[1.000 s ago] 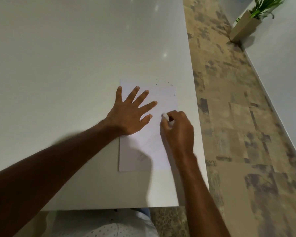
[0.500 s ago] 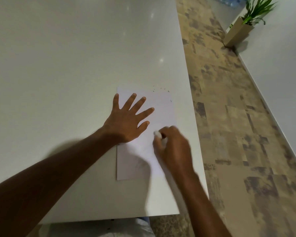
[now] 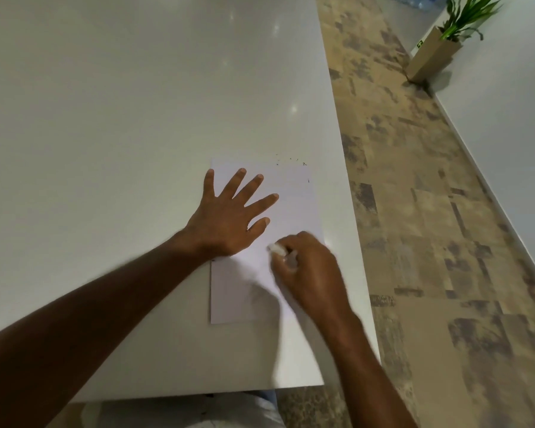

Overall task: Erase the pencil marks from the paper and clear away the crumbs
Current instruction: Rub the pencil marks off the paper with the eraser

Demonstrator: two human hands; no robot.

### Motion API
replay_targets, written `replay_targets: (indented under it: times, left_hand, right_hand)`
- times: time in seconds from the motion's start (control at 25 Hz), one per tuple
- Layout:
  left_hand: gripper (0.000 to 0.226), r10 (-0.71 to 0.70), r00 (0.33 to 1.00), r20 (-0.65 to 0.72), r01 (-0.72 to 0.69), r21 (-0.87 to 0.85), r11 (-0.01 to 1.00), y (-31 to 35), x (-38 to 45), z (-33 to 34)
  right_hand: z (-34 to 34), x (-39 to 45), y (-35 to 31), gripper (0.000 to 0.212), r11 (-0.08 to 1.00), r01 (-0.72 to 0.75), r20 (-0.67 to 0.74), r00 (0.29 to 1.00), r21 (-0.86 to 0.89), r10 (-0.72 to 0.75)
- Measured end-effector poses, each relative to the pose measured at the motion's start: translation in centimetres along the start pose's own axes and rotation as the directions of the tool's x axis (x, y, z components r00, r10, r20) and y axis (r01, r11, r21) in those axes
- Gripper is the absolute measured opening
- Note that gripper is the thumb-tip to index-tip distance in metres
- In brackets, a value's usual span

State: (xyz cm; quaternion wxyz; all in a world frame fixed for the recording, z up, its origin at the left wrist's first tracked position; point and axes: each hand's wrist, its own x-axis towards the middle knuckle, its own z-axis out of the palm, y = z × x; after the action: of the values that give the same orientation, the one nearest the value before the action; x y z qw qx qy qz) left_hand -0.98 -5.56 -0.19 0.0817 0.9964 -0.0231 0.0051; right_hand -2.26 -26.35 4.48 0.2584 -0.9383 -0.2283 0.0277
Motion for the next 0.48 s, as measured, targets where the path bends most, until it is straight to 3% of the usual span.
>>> replay_targets:
  times: [0.12,0.24,0.48]
  left_hand:
    - [0.059,-0.019,1.000,0.024,0.019,-0.026,0.999,-0.2,-0.1,-0.2]
    - [0.063,0.002,1.000,0.030,-0.001,-0.042,0.999,-0.6,0.3,-0.7]
    - [0.060,0.064,0.996,-0.067,-0.063,0.027,0.998,-1.4,0.4,-0.2]
  right_hand:
    - [-2.6,0.4,0.4,0.010,0.951,-0.136,-0.145,0.973,0.277,0.181]
    - [-1.1,-2.6,-1.8,0.007,0.863,-0.181,0.064,0.983,0.471,0.172]
    - [3.4,-6.4,-5.9,0.027,0.918,-0.084,0.277,0.960,0.387,-0.029]
